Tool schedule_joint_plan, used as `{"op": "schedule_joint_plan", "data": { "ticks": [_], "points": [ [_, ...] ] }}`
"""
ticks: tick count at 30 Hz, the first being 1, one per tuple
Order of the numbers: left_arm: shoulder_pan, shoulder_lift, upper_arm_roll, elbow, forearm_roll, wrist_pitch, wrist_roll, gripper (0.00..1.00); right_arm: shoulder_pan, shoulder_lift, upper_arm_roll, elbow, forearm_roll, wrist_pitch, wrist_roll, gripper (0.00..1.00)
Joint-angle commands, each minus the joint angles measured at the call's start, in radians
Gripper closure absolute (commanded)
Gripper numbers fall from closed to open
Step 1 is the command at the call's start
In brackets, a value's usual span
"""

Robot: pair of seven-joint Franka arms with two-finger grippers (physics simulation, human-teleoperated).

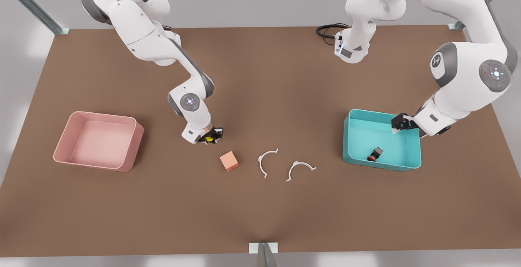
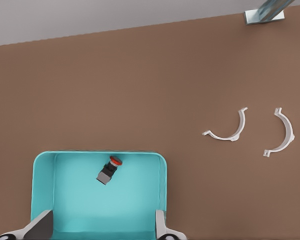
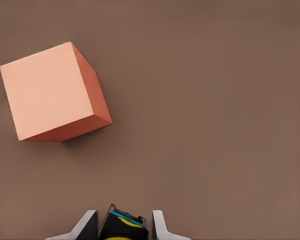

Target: Place the red button in the blue storage box with the left arm, and place the yellow button in the pink storage box with the right arm

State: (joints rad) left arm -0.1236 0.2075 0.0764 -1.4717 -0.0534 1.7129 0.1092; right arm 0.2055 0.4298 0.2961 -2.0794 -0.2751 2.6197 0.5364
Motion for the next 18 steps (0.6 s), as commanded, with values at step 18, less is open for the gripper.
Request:
{"op": "schedule_joint_plan", "data": {
  "ticks": [18],
  "points": [
    [0.024, 0.006, 0.013, 0.01, 0.014, -0.001, -0.028, 0.0, -0.693, -0.198, 0.029, 0.012, 0.125, -0.136, -1.111, 0.51]
  ]
}}
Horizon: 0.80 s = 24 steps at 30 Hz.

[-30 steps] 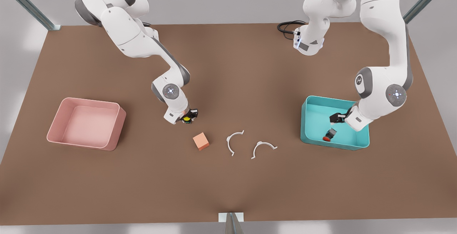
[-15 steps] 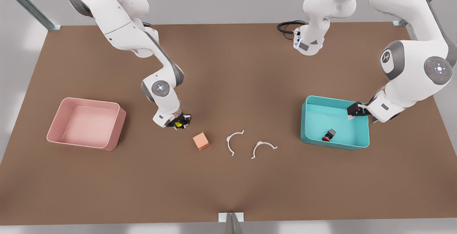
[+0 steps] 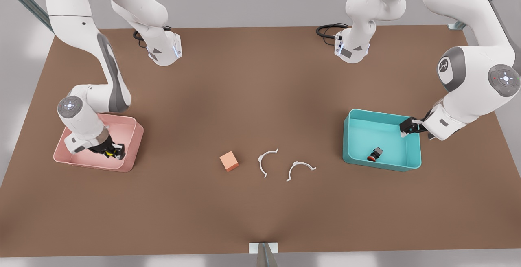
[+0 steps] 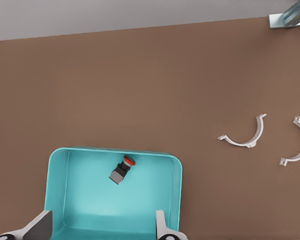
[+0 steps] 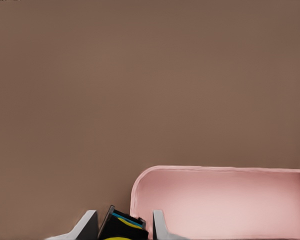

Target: Place the red button in the blue storage box with the left arm, and place the yellow button in the pink storage box with the right arm

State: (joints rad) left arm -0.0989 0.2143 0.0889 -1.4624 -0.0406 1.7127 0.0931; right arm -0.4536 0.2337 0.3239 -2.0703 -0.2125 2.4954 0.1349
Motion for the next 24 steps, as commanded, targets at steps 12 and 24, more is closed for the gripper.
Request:
{"op": "schedule_joint_plan", "data": {
  "ticks": [12, 24],
  "points": [
    [-0.001, -0.001, 0.0, 0.001, 0.001, -0.016, -0.012, 0.0, -0.206, 0.088, 0.0, -0.027, 0.099, -0.013, -0.865, 0.1],
    [-0.001, -0.001, 0.0, 0.001, 0.002, -0.018, -0.013, 0.0, 0.51, -0.105, -0.291, 0.566, 0.1, -0.799, -0.109, 0.0]
  ]
}}
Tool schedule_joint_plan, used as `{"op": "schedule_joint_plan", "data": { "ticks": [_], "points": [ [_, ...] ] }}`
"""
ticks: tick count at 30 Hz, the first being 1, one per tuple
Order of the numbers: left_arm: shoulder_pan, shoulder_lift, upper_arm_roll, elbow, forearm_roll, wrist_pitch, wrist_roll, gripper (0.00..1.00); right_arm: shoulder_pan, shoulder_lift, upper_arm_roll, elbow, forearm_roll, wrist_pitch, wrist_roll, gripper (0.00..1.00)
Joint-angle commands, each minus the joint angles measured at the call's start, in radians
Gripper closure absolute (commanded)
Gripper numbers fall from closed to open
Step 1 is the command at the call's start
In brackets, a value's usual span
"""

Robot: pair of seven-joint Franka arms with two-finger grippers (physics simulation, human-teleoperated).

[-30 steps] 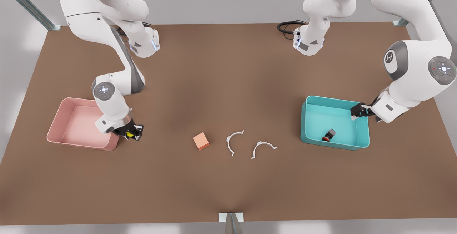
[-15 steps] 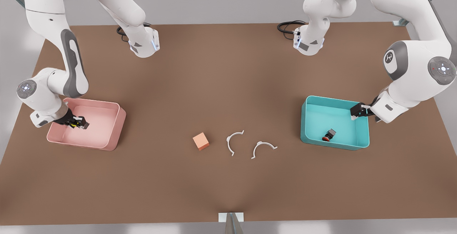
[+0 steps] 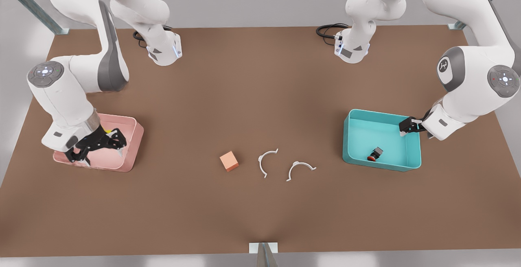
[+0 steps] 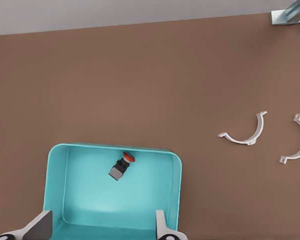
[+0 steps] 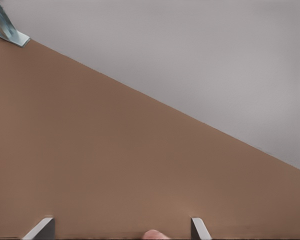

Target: Place the red button in the blue storage box with the left arm, and place the yellow button in the pink storage box with the right arm

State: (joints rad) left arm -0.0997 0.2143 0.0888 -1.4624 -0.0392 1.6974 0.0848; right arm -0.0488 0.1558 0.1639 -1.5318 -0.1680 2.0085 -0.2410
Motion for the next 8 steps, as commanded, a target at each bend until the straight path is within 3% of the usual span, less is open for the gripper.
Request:
{"op": "schedule_joint_plan", "data": {
  "ticks": [1, 5, 6, 8],
  "points": [
    [0.0, -0.001, 0.0, 0.001, 0.001, -0.002, -0.005, 0.0, 0.121, -0.073, -0.165, 0.009, 0.068, -0.405, 0.258, 0.0],
    [0.0, -0.001, 0.0, 0.001, 0.001, -0.002, -0.005, 0.0, 0.109, -0.018, -0.182, 0.055, 0.093, -0.444, 0.253, 0.0],
    [0.0, -0.001, 0.0, 0.001, 0.001, -0.002, -0.005, 0.0, 0.21, -0.028, -0.291, 0.048, 0.093, -0.444, 0.253, 0.0],
    [0.0, -0.001, 0.0, 0.001, 0.001, -0.002, -0.005, 0.0, 0.313, -0.044, -0.392, 0.028, 0.097, -0.441, 0.252, 0.0]
  ]
}}
